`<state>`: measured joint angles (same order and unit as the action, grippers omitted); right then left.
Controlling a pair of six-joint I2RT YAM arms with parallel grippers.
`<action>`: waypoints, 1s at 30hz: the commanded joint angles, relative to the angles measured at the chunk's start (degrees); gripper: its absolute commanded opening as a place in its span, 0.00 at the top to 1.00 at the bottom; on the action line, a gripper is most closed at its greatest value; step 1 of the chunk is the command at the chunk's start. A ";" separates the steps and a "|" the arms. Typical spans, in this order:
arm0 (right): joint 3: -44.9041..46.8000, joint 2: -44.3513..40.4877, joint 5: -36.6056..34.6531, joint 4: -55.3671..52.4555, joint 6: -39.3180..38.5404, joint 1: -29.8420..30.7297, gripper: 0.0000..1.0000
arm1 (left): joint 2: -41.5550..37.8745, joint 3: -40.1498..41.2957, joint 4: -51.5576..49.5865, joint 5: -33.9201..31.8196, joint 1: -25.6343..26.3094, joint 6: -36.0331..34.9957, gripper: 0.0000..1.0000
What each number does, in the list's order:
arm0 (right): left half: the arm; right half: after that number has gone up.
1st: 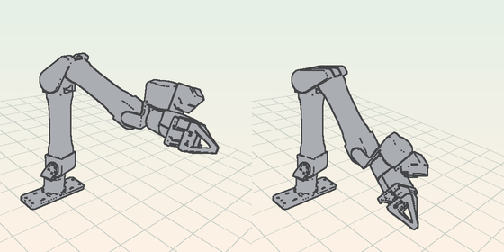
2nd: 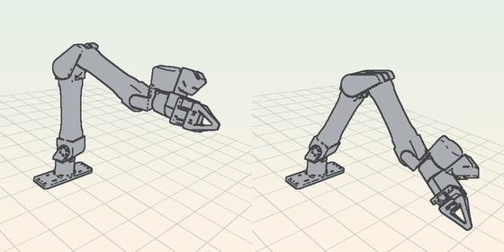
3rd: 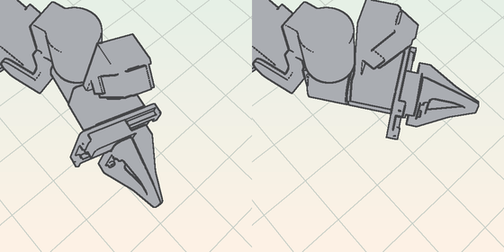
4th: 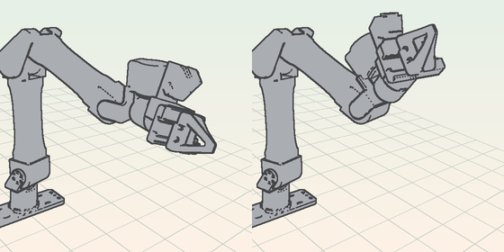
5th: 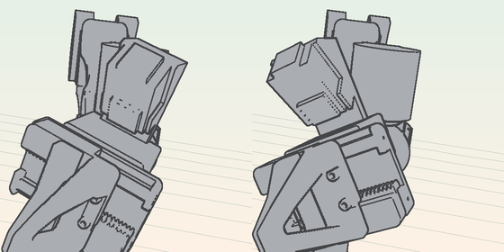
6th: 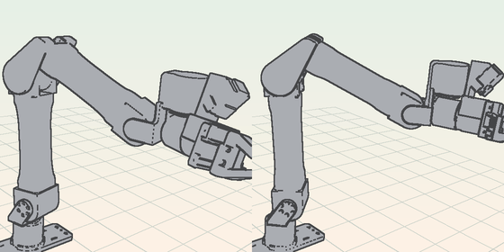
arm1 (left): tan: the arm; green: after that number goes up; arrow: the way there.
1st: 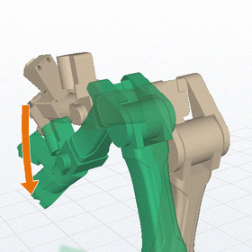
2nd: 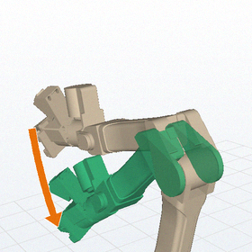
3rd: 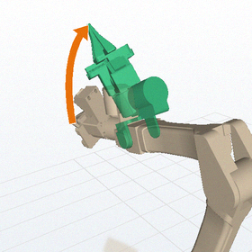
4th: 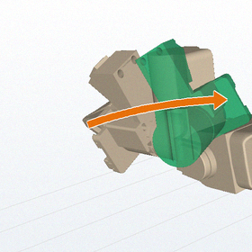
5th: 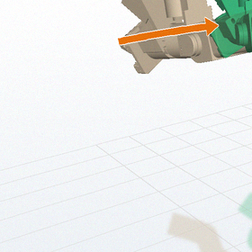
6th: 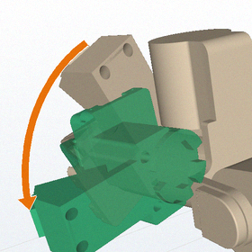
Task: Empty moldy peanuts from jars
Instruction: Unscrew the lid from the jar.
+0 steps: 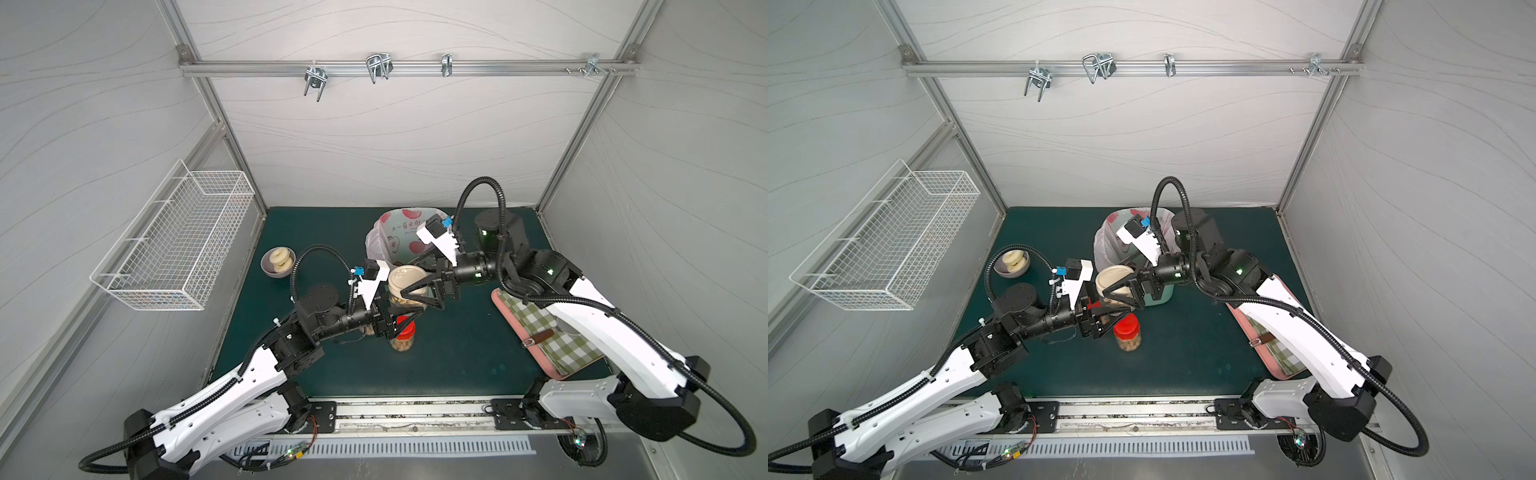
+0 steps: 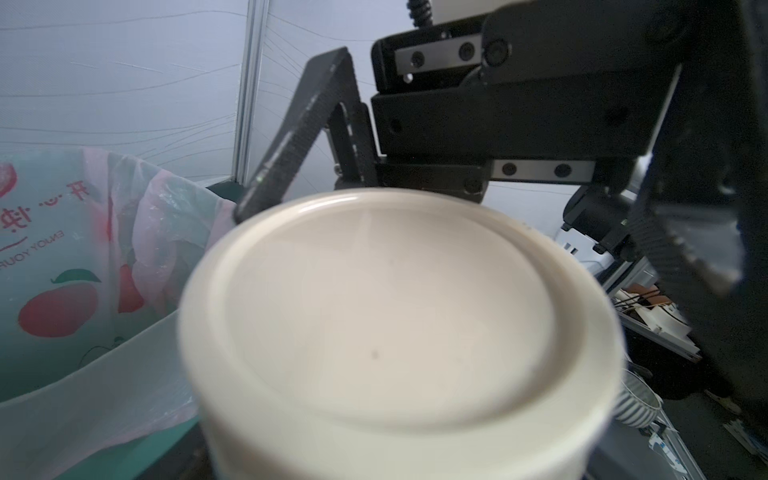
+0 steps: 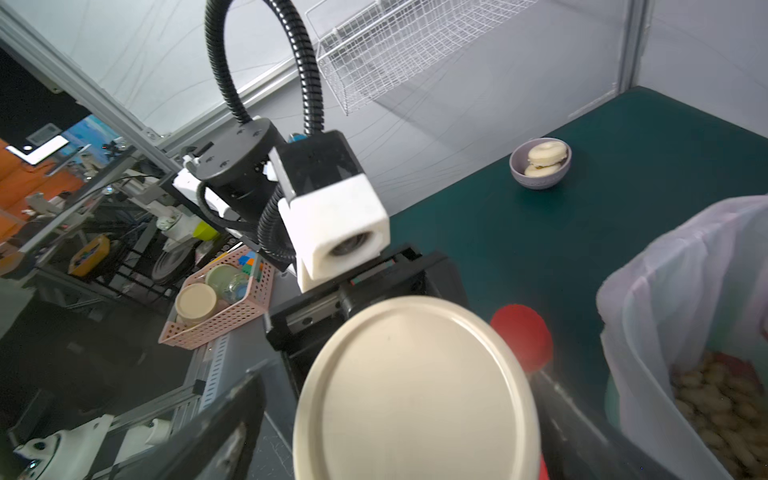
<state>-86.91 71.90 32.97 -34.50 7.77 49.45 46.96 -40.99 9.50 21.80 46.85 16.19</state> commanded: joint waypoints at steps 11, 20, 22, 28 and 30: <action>7.23 -10.91 -11.64 0.34 6.73 0.40 0.01 | -0.05 -1.02 3.96 -2.82 -0.30 -1.51 1.00; 6.32 -11.10 -15.62 1.21 6.81 5.77 0.01 | 1.03 -1.20 4.22 -2.46 -0.35 -1.36 1.00; 6.32 -10.44 -16.71 1.54 6.91 6.30 0.01 | 1.19 -1.19 4.10 -2.80 -0.34 -1.51 1.00; 5.95 -9.05 -22.20 1.71 5.90 8.22 0.01 | 1.88 -1.20 4.50 -2.82 -0.34 -1.66 1.00; 5.06 -8.10 -25.99 0.47 4.91 9.70 0.01 | 2.30 -1.28 4.46 -2.91 -0.35 -1.74 1.00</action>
<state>-79.79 62.87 12.56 -34.17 13.93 57.45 49.17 -40.99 9.34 19.05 46.81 15.18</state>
